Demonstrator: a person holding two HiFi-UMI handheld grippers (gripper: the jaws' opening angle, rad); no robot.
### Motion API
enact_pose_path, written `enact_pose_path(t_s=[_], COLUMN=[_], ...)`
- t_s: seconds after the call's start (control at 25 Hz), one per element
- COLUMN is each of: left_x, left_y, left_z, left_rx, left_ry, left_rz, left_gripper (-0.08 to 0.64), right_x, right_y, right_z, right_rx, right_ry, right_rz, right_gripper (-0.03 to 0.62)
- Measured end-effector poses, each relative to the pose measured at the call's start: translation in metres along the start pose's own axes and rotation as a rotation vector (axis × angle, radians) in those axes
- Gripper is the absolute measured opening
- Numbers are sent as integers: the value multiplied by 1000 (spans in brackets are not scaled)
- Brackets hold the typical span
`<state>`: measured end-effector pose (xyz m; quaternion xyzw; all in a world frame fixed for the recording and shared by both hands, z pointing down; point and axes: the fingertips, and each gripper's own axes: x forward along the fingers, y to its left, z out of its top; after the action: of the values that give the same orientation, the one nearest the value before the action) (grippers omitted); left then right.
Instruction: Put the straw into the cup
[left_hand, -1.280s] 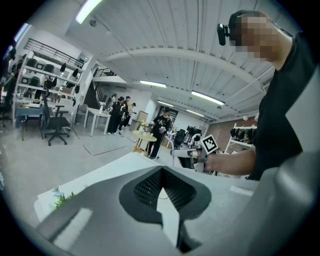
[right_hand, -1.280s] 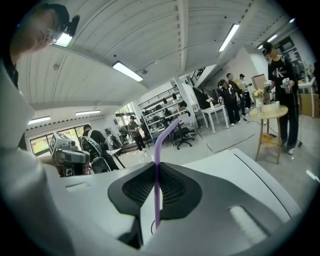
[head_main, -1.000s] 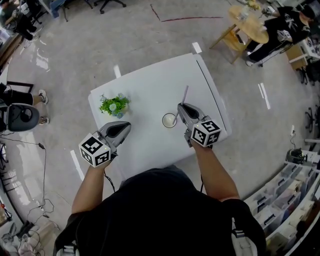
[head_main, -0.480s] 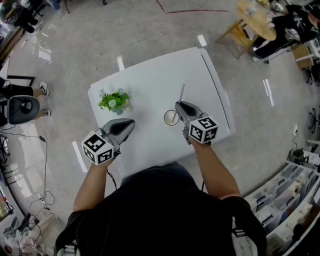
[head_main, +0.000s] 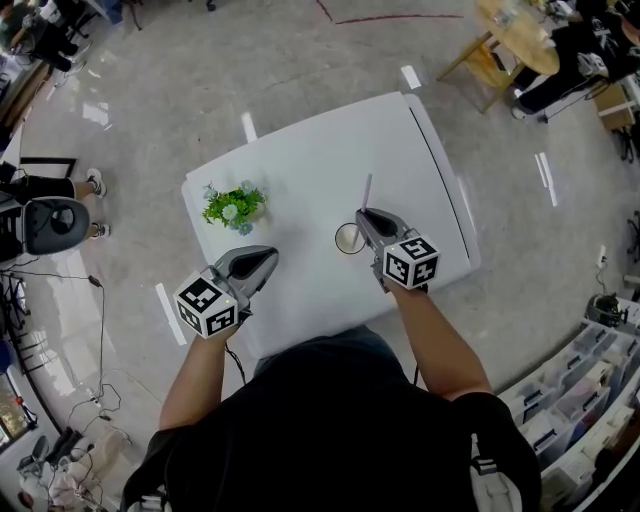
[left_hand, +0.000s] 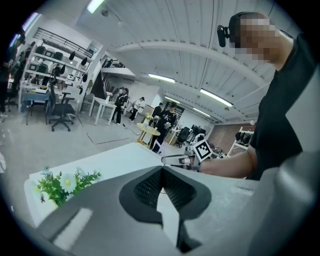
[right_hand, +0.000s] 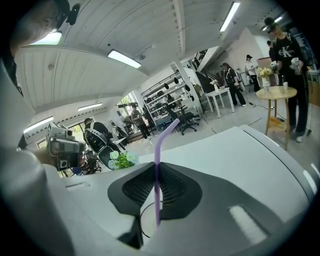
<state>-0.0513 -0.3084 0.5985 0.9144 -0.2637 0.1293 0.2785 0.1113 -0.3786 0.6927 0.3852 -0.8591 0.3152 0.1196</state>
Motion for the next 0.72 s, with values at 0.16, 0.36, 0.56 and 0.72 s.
enact_pose_path(t_s=[0.16,0.36,0.56,0.72], left_x=[2,1,2,1], left_y=[0,4,4,4], left_z=[-2,-6,-9,-12], left_rx=[-4,-14,-19,-18], left_ry=[7,10,14,20], left_rz=[-13,-11,-17,-25], left_gripper=[0,0,0,0], right_x=[4,8,10,14], right_y=[-1,-1,-4,-4], right_z=[-6,-15,-26,-32], right_rx=[1,9,17,32], right_ry=[11,29,47,58], right_rz=[-4,-5,-12,-12], right_gripper=[49,49,49,49])
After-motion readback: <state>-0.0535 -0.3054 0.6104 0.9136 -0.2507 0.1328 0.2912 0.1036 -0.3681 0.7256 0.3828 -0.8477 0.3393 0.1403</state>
